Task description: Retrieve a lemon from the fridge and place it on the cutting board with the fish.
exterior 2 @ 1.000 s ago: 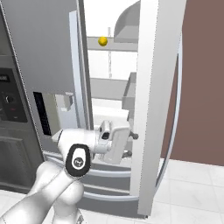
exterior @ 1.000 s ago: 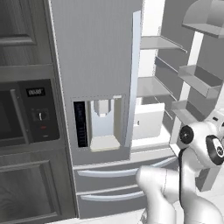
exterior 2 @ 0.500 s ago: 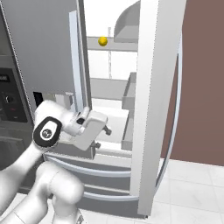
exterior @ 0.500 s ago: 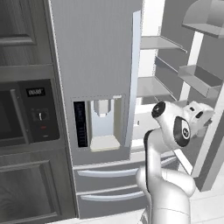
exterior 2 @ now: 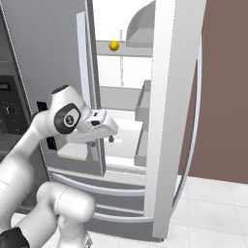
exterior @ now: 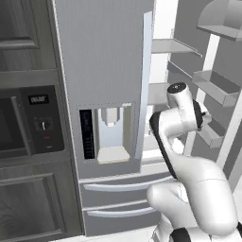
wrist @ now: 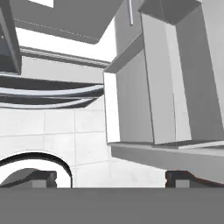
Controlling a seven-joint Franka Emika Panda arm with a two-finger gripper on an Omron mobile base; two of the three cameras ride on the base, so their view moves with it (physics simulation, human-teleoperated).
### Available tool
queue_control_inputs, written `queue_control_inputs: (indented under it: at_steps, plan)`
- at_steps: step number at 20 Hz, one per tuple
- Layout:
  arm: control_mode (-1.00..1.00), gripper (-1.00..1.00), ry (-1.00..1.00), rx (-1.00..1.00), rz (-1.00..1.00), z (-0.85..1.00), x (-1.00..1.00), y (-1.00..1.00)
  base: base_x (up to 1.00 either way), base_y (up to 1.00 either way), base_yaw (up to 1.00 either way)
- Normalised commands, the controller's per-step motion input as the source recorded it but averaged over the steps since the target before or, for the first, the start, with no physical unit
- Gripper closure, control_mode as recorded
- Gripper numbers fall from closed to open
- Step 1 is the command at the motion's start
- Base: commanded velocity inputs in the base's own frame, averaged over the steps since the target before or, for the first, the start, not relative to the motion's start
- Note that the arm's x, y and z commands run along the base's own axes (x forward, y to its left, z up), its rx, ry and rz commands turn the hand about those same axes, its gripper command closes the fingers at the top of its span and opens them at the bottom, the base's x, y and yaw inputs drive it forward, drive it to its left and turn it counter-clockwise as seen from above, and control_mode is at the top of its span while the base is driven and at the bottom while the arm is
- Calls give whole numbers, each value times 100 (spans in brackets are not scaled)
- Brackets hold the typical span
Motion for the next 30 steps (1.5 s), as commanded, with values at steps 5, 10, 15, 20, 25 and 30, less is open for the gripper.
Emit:
queue_control_inputs:
  at_steps: [5, 10, 15, 20, 25, 30]
  plan:
    - [-100, -100, -11, 83, -17, -4, 92, 6, 0, 0, 0]
    - [-100, -100, -5, 35, -11, 0, 45, 14, 0, 0, 0]
    - [-100, -100, -12, -2, 0, 9, 12, 41, 0, 0, 0]
    - [-100, -100, -19, -19, 0, 16, 16, 69, 0, 0, 0]
    - [-100, -100, -24, -17, 4, 30, 49, 65, 0, 0, 0]
    - [-100, -100, -24, -20, 12, 34, 63, 61, 0, 0, 0]
